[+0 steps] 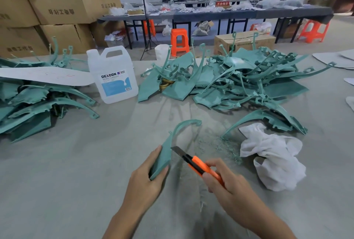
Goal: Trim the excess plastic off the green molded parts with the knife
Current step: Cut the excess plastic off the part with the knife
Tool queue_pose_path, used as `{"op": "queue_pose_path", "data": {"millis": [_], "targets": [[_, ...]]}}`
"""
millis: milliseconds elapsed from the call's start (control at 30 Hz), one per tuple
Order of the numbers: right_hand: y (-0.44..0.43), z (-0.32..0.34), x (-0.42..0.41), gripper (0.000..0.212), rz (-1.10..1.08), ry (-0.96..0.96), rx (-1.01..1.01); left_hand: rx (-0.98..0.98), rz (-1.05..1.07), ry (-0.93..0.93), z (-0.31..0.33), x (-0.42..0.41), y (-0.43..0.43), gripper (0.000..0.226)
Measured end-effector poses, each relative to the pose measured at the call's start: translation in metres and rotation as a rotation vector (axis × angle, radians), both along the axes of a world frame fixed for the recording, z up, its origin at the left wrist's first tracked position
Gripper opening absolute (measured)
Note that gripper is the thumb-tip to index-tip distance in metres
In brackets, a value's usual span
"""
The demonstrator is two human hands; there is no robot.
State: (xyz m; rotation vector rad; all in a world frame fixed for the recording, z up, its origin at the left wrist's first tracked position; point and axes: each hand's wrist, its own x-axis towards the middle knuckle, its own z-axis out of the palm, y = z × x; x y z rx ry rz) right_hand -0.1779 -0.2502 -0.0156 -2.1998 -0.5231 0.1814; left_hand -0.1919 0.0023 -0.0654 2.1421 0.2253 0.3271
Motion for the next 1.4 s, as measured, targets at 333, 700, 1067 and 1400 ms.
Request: {"op": "queue_pose_path", "data": {"millis": [333, 700, 1067, 1400], "targets": [[-0.008, 0.022, 0.011, 0.052, 0.112, -0.081, -0.204, 0.045, -0.079, -0.003, -0.012, -0.002, 0.0, 0.059], [0.0, 0.027, 0.075, 0.03, 0.167, -0.257, -0.437, 0.207, -0.119, 0.021, -0.016, -0.008, -0.006, 0.07], [-0.014, 0.001, 0.179, 0.04, -0.227, -0.191, -0.817, 0.116, -0.086, 0.033, -0.015, -0.006, -0.004, 0.065], [0.009, 0.018, 0.113, 0.022, -0.115, -0.144, -0.19, 0.109, -0.077, 0.036, -0.017, -0.007, -0.003, 0.066]]}}
